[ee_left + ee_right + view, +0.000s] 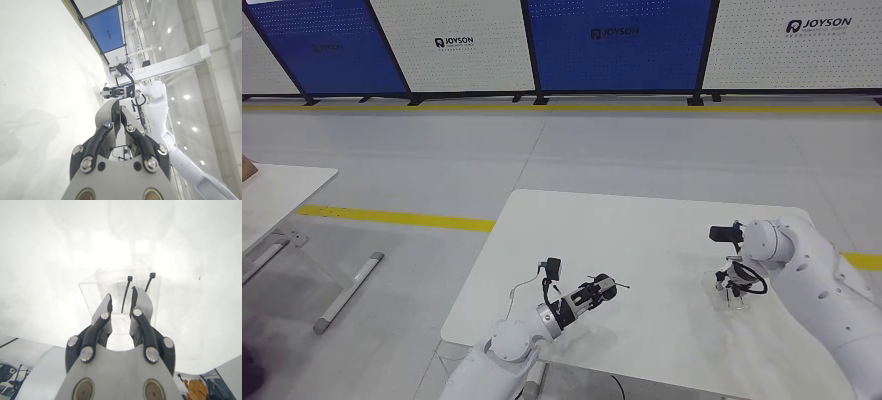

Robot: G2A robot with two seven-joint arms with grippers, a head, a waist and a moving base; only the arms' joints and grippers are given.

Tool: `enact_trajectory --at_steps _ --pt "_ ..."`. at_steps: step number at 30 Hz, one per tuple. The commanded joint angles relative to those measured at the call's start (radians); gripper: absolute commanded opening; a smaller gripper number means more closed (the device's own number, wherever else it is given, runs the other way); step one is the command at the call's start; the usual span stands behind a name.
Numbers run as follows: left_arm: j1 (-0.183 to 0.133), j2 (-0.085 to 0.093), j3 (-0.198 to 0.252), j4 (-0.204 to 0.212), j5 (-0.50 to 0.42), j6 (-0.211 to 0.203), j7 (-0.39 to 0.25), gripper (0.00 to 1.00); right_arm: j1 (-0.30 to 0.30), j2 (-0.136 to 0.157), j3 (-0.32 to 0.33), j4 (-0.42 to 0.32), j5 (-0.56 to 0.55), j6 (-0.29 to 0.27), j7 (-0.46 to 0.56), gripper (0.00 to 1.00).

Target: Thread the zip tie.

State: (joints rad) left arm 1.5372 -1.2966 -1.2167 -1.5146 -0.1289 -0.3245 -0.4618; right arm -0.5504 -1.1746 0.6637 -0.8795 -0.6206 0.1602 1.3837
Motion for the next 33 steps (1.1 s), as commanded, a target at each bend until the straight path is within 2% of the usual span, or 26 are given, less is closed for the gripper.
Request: enact_trajectory --at_steps 1,12,15,18,23,27,33 --pt "0.000 0.000 0.000 0.000 0.000 0.000 0.000 0.00 0.004 -0.007 -0.005 0.016 0.002 -0.001 0.000 0.26" --pt "0.000 0.000 0.000 0.000 0.000 0.000 0.000 0.00 0.034 -0.047 -0.034 0.099 0.005 -0.003 -0.005 0.25" --pt "0.000 0.000 0.000 0.000 0.000 0.000 0.000 0.00 0.042 -0.056 -0.039 0.120 0.007 -0.011 -0.007 0.16" --pt "0.000 0.000 0.000 0.000 0.000 0.000 0.000 0.00 0.047 -0.064 -0.042 0.137 0.006 -0.020 -0.009 0.01" --pt "0.000 0.000 0.000 0.000 0.000 0.000 0.000 0.00 0.049 -0.069 -0.039 0.151 0.003 -0.030 -0.014 0.00" --pt "0.000 0.000 0.000 0.000 0.000 0.000 0.000 0.00 0.037 -0.066 -0.031 0.129 -0.006 -0.032 -0.024 0.00" --pt "0.000 0.000 0.000 0.000 0.000 0.000 0.000 0.00 -0.002 -0.033 0.018 0.035 -0.021 -0.028 -0.011 0.00"
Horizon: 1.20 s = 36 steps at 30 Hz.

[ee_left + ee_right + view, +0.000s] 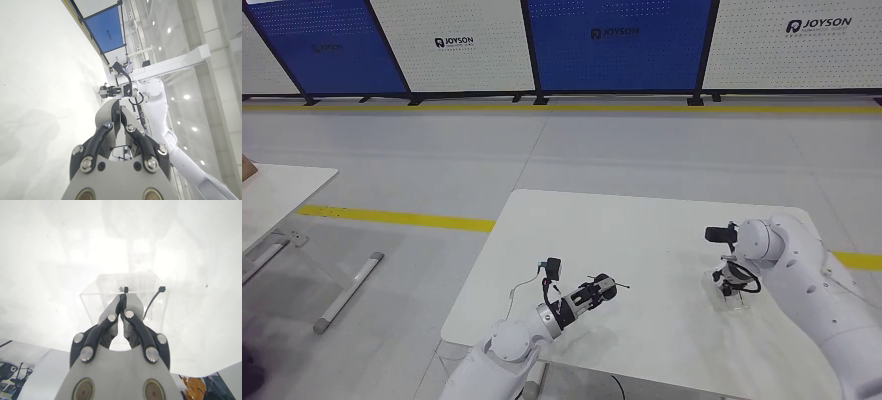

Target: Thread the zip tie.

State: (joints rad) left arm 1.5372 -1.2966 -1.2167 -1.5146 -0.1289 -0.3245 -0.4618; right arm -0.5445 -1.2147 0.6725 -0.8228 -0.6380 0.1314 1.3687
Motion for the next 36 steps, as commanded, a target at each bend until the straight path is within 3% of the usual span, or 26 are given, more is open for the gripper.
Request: enact_trajectory --at_steps 1,11,16,20,22,36 --pt "0.000 0.000 0.000 0.000 0.000 0.000 0.000 0.00 -0.017 0.014 0.020 -0.046 -0.007 -0.004 0.010 0.00" --pt "0.000 0.000 0.000 0.000 0.000 0.000 0.000 0.00 -0.174 0.117 0.176 -0.364 -0.097 0.060 0.017 0.00" --pt "0.000 0.000 0.000 0.000 0.000 0.000 0.000 0.00 -0.351 0.178 0.371 -0.593 -0.084 0.050 -0.143 0.00" --pt "0.000 0.000 0.000 0.000 0.000 0.000 0.000 0.00 -0.479 0.209 0.483 -0.725 -0.079 0.009 -0.197 0.00" --pt "0.000 0.000 0.000 0.000 0.000 0.000 0.000 0.00 -0.507 0.217 0.506 -0.753 -0.079 -0.022 -0.170 0.00" --pt "0.000 0.000 0.000 0.000 0.000 0.000 0.000 0.00 -0.507 0.217 0.506 -0.753 -0.079 -0.022 -0.170 0.00"
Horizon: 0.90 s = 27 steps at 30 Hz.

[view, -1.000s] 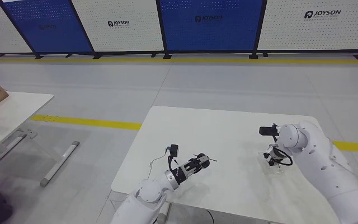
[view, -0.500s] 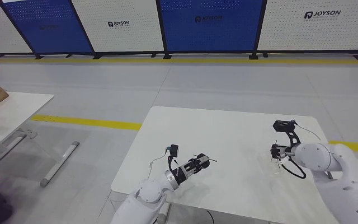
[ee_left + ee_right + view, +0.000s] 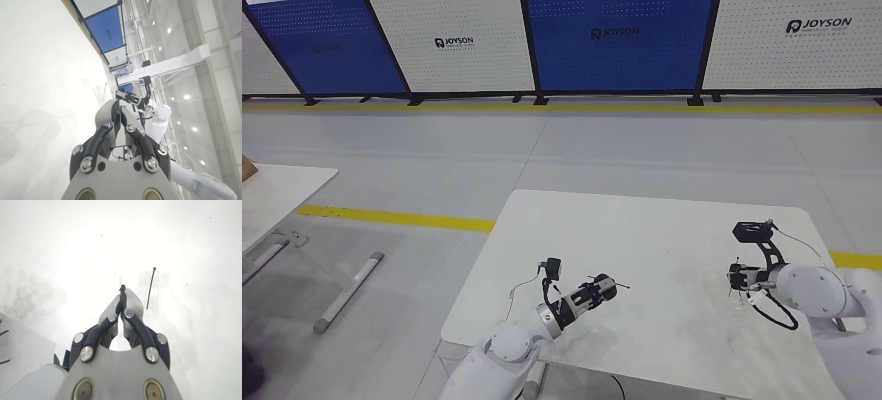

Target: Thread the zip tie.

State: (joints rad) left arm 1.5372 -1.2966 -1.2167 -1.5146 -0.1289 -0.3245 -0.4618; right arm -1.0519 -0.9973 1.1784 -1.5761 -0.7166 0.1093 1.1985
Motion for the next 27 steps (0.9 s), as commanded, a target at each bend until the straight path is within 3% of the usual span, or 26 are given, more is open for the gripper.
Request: enact_trajectory --at_steps 1,3,5,10,14,17,27 --pt "0.000 0.000 0.000 0.000 0.000 0.000 0.000 0.00 -0.009 -0.001 -0.002 0.001 -0.002 -0.001 -0.024 0.00" --pt "0.000 0.000 0.000 0.000 0.000 0.000 0.000 0.00 -0.027 -0.004 -0.002 -0.018 0.014 0.001 -0.079 0.00" --pt "0.000 0.000 0.001 -0.001 -0.004 0.002 0.008 0.00 -0.046 -0.006 0.006 -0.045 0.023 0.037 -0.131 0.00" --pt "0.008 -0.002 0.008 -0.015 -0.019 -0.014 0.079 0.00 -0.120 -0.006 0.024 -0.160 0.042 0.044 -0.234 0.00" --pt "0.004 -0.004 0.030 -0.018 0.000 -0.011 0.127 0.00 -0.151 -0.011 0.011 -0.207 0.050 0.048 -0.278 0.00" --pt "-0.002 -0.006 0.046 -0.016 0.041 0.009 0.164 0.00 -0.149 -0.012 0.002 -0.208 0.044 0.053 -0.274 0.00" --pt "-0.002 -0.006 0.046 -0.016 0.041 0.009 0.164 0.00 -0.149 -0.012 0.002 -0.208 0.044 0.053 -0.274 0.00"
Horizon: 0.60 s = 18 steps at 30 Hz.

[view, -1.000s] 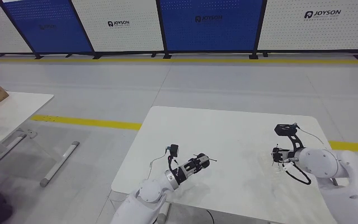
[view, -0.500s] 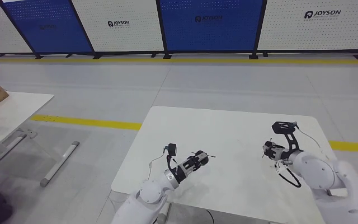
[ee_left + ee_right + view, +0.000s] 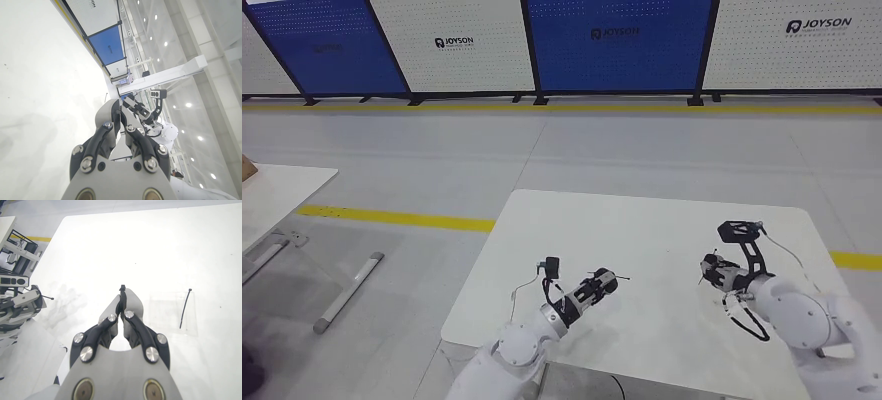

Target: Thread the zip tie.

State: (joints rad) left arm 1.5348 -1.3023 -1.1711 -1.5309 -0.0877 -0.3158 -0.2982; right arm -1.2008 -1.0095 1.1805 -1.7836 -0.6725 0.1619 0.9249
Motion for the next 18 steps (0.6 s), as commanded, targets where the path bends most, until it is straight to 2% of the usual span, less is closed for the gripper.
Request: enact_trajectory --at_steps 1,5,9,14,18 --pt "0.000 0.000 -0.001 -0.001 -0.002 0.002 0.017 0.00 -0.007 -0.001 -0.003 0.006 -0.014 0.009 -0.022 0.00" --pt "0.004 -0.002 0.003 -0.013 0.018 0.000 0.091 0.00 -0.019 -0.013 -0.033 -0.006 -0.009 0.047 -0.106 0.00" --pt "0.002 -0.005 0.026 -0.016 0.045 0.005 0.128 0.00 -0.043 -0.024 -0.059 -0.038 0.022 0.045 -0.197 0.00" --pt "-0.015 -0.010 0.065 -0.003 0.068 0.023 0.139 0.00 -0.079 -0.029 -0.079 -0.076 -0.007 0.045 -0.240 0.00" --pt "-0.015 -0.010 0.065 -0.003 0.068 0.023 0.139 0.00 -0.079 -0.029 -0.079 -0.076 -0.007 0.045 -0.240 0.00"
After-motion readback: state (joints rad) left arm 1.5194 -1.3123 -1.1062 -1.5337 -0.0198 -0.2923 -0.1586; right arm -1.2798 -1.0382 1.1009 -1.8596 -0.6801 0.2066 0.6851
